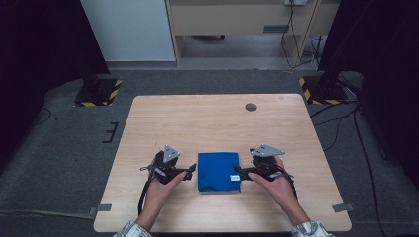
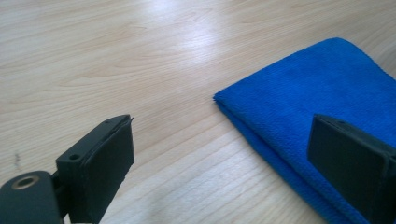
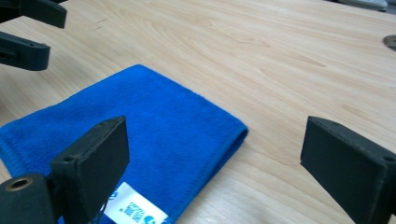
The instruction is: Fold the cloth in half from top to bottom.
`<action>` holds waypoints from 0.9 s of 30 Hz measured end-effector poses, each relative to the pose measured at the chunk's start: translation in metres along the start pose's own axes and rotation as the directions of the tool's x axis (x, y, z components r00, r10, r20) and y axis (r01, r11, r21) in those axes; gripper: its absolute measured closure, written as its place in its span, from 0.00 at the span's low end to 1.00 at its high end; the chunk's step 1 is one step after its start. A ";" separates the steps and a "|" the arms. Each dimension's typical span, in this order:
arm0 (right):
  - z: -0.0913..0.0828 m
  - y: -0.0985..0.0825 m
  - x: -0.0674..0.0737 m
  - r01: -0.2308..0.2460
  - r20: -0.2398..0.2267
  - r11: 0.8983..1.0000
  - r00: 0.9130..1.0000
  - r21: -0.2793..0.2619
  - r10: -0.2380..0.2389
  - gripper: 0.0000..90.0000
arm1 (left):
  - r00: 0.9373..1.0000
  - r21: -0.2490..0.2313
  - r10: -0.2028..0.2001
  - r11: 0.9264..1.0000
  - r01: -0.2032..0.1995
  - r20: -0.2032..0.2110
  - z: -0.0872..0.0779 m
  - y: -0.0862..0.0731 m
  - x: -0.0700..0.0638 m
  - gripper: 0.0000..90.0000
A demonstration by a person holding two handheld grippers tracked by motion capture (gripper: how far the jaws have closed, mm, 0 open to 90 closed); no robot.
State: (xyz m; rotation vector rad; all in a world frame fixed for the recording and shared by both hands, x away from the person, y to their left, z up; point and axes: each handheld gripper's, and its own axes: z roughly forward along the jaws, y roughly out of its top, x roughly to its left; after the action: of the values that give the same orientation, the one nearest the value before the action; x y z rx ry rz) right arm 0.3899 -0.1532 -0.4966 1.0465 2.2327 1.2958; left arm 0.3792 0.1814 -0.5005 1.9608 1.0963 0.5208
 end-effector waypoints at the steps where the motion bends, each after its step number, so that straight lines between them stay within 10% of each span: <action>1: -0.001 0.000 -0.001 -0.006 0.005 1.000 1.000 -0.003 0.006 0.09 | 1.000 0.000 -0.001 1.000 0.001 -0.003 0.000 0.000 0.001 0.07; 27: -0.023 -0.001 -0.043 -0.070 0.102 0.997 0.992 -0.032 0.073 0.09 | 0.997 0.023 -0.026 0.999 0.028 -0.079 -0.014 -0.003 0.047 0.07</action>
State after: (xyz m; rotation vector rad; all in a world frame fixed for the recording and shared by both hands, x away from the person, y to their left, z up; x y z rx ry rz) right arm 0.4033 -0.1990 -0.4883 1.1658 2.1128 1.2687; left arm 0.3936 0.2284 -0.4966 1.9575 1.1816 0.5770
